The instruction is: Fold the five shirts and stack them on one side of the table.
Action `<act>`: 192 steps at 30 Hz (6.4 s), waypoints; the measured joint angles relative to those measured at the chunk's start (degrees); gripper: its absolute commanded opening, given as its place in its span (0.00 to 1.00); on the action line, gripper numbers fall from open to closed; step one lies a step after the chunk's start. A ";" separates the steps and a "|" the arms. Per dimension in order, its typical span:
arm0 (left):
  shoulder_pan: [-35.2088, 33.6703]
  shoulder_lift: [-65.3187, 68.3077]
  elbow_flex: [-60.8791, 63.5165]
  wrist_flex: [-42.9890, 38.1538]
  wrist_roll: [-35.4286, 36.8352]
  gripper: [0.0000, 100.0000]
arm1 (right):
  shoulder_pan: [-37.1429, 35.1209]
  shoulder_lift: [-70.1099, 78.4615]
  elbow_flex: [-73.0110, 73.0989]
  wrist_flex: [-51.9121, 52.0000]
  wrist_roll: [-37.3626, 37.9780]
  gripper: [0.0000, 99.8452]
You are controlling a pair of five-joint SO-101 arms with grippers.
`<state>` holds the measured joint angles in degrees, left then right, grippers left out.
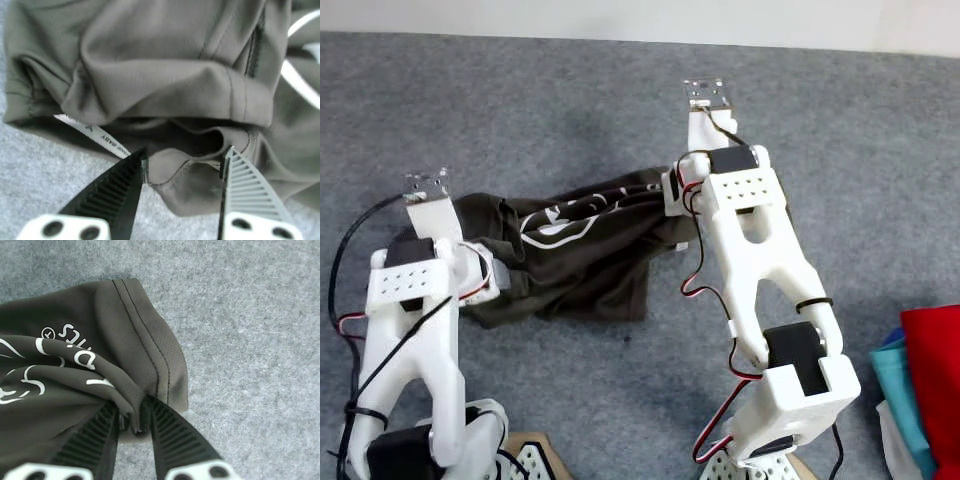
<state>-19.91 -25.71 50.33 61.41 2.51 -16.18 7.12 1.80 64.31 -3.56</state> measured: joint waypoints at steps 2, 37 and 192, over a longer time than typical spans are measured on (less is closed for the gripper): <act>0.00 0.00 1.23 -0.53 -1.58 0.24 | 0.00 0.00 0.00 0.00 0.00 0.01; -2.99 -0.09 -6.51 -1.85 8.26 0.01 | -0.09 0.00 0.00 0.00 0.00 0.01; -10.99 -8.88 -46.77 21.27 15.38 0.01 | 4.13 -49.49 1.49 18.20 6.59 0.01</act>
<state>-30.90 -34.59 3.56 82.68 17.89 -12.04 -42.37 3.30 82.51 3.03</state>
